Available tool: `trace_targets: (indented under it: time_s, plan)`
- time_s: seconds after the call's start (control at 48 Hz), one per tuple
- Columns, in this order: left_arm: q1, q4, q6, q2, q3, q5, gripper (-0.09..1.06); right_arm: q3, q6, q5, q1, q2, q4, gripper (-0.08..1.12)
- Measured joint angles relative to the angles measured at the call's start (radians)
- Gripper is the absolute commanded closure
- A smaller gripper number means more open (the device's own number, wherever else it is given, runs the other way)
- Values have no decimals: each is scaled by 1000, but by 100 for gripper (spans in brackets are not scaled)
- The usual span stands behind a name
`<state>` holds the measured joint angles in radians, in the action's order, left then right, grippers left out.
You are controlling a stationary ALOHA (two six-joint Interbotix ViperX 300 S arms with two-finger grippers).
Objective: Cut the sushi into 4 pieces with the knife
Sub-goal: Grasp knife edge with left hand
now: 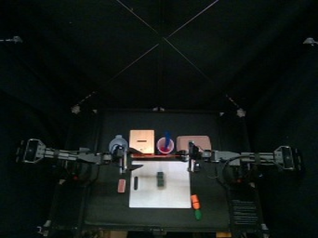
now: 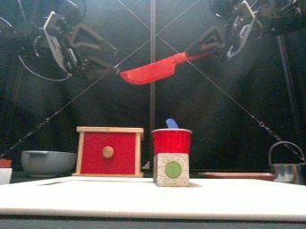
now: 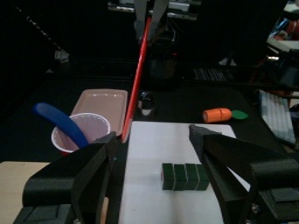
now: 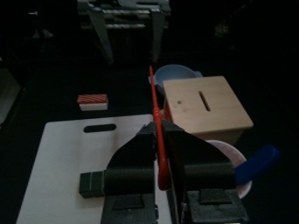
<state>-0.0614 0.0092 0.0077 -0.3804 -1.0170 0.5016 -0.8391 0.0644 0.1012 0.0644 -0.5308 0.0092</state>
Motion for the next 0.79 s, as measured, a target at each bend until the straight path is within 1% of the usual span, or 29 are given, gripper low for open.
trace_targets:
  time_s: [0.083, 0.229, 0.312, 0.458, 0.562, 0.646, 0.792]
  plan:
    - [-3, 11, 0, 29, 14, 9, 0, 0, -5, 2, -5, 2, 0, 101]
    - [-8, 12, 0, 58, 32, 21, 4, 0, -2, 8, -6, 14, 0, 101]
    - [-9, 14, 0, 69, 40, 21, 13, 0, -2, 11, -8, 29, 0, 101]
    - [-9, 14, 0, 74, 40, 21, 36, 0, -2, 18, -8, 48, 0, 101]
    - [-11, 20, 0, 75, 40, 21, 48, 0, -2, 23, -8, 52, 2, 101]
    - [-11, 29, 2, 80, 40, 21, 51, 2, -2, 26, -8, 55, 0, 101]
    - [-9, 44, 0, 94, 40, 21, 48, 0, -2, 38, -6, 63, 0, 101]
